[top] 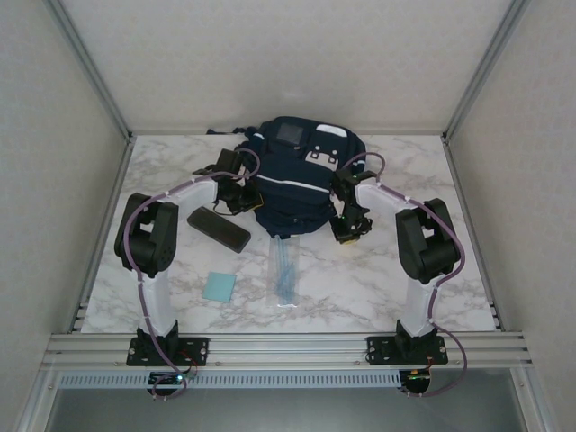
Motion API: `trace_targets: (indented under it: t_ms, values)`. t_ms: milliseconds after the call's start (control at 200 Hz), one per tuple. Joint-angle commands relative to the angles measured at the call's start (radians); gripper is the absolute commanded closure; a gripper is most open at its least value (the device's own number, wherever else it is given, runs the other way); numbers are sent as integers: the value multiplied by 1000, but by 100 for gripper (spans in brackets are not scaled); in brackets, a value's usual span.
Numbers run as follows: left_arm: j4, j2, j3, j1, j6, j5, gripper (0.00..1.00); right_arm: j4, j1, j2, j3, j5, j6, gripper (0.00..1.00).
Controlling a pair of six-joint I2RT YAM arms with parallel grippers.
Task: Pack books, pencil case, and school supplies into a backpack
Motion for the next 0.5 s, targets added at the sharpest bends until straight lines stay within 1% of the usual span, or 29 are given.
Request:
trace_targets:
  t_ms: [0,65,115,185,240,350,496]
  values:
    - [75,1,38,23,32,-97,100,38,9,-44,68,-44,49,97]
    - [65,-3,35,21,36,-96,100,82,26,-69,80,-125,68,84]
    - [60,-8,32,22,38,-96,98,116,46,-87,85,-161,86,71]
    - [57,-17,29,23,38,-97,97,156,77,-99,96,-194,110,61]
    - [56,-20,30,22,38,-96,97,183,99,-103,98,-208,127,56]
    - [54,-16,37,23,41,-93,96,227,121,-87,96,-215,136,52]
    - [56,-7,45,22,37,-78,96,260,122,-41,99,-232,133,50]
